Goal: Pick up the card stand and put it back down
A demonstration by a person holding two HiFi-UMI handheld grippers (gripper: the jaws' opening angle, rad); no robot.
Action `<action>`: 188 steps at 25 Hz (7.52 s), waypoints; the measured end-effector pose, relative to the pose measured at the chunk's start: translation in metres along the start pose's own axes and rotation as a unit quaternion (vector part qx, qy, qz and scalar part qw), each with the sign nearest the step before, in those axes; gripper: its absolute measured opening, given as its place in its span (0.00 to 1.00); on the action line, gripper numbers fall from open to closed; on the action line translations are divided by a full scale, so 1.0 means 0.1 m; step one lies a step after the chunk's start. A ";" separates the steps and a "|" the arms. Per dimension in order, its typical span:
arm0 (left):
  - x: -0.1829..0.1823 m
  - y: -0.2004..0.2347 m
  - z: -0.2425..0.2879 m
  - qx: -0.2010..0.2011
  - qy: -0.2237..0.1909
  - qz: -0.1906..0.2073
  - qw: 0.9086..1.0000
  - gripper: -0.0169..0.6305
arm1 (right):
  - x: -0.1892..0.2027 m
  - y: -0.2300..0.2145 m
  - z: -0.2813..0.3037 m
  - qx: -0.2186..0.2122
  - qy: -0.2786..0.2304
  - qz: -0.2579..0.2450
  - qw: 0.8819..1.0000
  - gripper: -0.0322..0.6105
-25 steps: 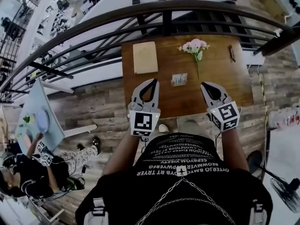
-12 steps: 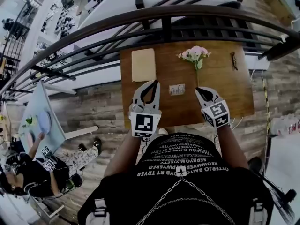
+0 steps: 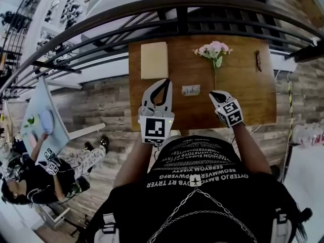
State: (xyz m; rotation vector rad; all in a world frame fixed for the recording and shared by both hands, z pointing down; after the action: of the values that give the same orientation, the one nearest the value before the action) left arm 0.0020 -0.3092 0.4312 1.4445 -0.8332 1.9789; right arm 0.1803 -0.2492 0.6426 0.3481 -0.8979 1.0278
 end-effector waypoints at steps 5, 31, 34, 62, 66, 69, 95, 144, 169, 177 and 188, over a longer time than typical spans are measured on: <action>0.07 0.05 -0.03 -0.019 0.020 -0.005 1.000 0.07 | 0.25 0.06 0.31 -0.046 0.024 -0.009 0.999 0.08; 0.38 0.06 -0.40 -0.085 0.095 -0.001 0.992 0.07 | 0.78 -0.02 1.36 -0.133 0.047 0.002 0.990 0.33; 0.38 0.05 -0.44 -0.084 0.096 0.000 0.992 0.07 | 0.78 0.01 1.36 -0.132 0.052 -0.021 0.990 0.31; 0.51 -0.02 -0.93 -0.055 0.109 0.016 0.992 0.07 | 0.79 0.15 1.15 -0.096 0.044 -0.050 0.993 0.30; 0.50 -0.04 -0.93 -0.048 0.103 0.017 0.993 0.07 | 0.77 0.14 1.06 -0.095 0.042 -0.027 0.994 0.30; 0.50 -0.07 -0.89 -0.041 0.097 0.017 0.994 0.07 | 0.77 0.09 1.00 -0.090 0.037 0.007 0.995 0.30; 0.52 -0.09 -1.00 0.006 0.065 0.001 0.998 0.07 | -0.25 0.52 0.11 -0.072 -0.055 0.056 0.994 0.30; -0.15 -0.32 -0.80 0.105 0.002 0.044 0.993 0.18 | -2.19 1.36 -1.30 -0.127 -0.129 -0.015 0.983 0.30; -0.36 -0.35 -0.71 0.080 0.003 0.027 0.996 0.18 | -2.36 1.25 -1.45 -0.135 -0.150 -0.009 0.979 0.30; -0.17 -0.42 -0.68 0.084 0.029 0.018 0.996 0.18 | -2.18 1.11 -1.40 -0.132 -0.153 0.003 0.979 0.30; 0.13 -0.31 -0.76 0.069 0.060 0.001 0.996 0.18 | -1.71 0.82 -1.06 -0.105 -0.131 0.021 0.986 0.30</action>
State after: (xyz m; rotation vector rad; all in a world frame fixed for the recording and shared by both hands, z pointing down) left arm -0.0256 -0.2314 0.4308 1.3838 -0.6581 2.1369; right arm 0.1247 -0.2417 0.4331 0.2918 -1.2433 0.9281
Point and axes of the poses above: the fingertips, and each gripper's own axes: z forward along the fingers, y to its left, x out of its underside, the point moved 2 cm from there along -z, backward along the fingers, and after that the axes turned 4 degrees about -y, right-handed, at the moved point
